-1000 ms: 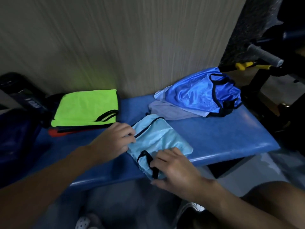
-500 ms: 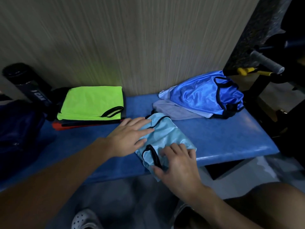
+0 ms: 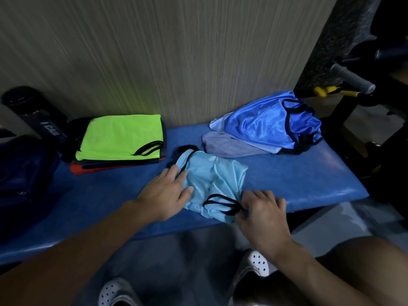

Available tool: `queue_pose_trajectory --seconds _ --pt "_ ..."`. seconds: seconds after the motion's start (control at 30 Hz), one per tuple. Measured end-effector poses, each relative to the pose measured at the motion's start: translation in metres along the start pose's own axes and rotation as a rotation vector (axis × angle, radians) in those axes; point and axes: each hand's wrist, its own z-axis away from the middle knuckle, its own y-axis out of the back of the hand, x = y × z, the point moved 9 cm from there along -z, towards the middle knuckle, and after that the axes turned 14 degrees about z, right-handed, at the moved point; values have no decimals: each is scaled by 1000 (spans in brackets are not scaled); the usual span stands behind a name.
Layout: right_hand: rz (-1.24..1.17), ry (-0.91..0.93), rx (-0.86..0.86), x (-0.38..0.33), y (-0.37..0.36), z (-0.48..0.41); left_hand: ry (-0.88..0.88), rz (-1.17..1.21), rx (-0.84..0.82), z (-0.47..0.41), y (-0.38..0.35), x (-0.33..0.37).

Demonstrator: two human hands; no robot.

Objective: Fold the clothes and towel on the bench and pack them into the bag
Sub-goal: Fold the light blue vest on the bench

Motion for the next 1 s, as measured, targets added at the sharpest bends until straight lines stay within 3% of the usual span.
queue_pose_trajectory --seconds 0.07,0.2,0.53,0.77,0.87,1.0 --pt "-47 -29 -5 4 2 -5 -16 0 85 2 13 7" --pt "-169 98 50 -16 17 -13 -73 65 259 1 34 11" --pt "-195 -69 -141 6 -12 -23 71 -79 109 1 -2 -9" --pt "-329 -95 -120 11 0 -22 49 33 249 -3 18 -3" --pt "-476 -179 -30 18 2 -31 58 99 335 -15 33 -6" --pt "-522 -284 -31 31 -8 -55 95 174 370 -43 45 -14"
